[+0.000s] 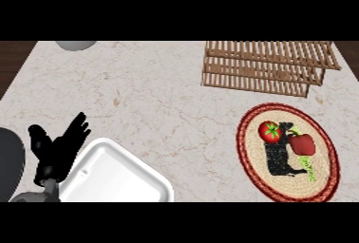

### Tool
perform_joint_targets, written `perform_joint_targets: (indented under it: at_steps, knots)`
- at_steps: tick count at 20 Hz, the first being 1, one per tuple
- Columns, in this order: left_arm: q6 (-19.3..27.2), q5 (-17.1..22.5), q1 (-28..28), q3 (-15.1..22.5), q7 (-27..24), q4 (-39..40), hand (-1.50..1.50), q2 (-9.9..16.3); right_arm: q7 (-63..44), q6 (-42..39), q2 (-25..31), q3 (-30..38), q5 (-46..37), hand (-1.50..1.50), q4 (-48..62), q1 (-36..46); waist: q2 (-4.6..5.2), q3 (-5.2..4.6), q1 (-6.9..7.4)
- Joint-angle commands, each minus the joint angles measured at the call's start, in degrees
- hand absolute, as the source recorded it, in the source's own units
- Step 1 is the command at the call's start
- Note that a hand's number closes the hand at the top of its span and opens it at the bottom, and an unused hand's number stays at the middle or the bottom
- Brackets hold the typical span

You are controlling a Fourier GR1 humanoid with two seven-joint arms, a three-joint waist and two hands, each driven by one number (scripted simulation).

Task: Pick the bell pepper from the placemat and place it in the tiered shelf

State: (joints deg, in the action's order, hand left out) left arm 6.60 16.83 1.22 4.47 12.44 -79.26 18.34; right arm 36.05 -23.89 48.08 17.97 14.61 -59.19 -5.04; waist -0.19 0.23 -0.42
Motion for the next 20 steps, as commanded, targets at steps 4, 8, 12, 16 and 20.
perform_joint_targets:
  at_steps: [4,8,12,16,20]
  knots:
    - [0.4,-1.3,-1.5,0.5,1.2,1.0,0.0,-1.2,-11.2,-2.2,6.2,-0.4,-1.5,-1.5,-13.7,-4.8,0.01,-0.37,-0.26]
    - [-1.4,-0.4,-1.3,-0.2,0.3,1.9,0.0,-1.5,-27.0,5.7,2.8,-2.2,-1.4,-1.5,-24.7,-3.8,0.07,-0.39,0.02]
    - [-0.2,-1.2,2.2,-0.8,2.8,2.3,0.0,-1.5,-39.1,11.9,0.4,-2.3,-2.0,-1.5,-36.2,-5.6,0.05,-0.36,-0.43]
    - [-0.8,-1.6,0.8,-0.7,2.8,2.0,0.0,-1.4,-50.2,19.0,-2.1,-8.8,-9.3,-1.5,-39.8,-0.1,0.24,-0.31,0.69]
    - [0.9,-3.5,1.4,-0.1,1.9,3.3,0.0,-3.6,-59.3,17.7,-2.3,-12.8,-12.5,-1.5,-41.5,3.5,0.27,-0.29,0.68]
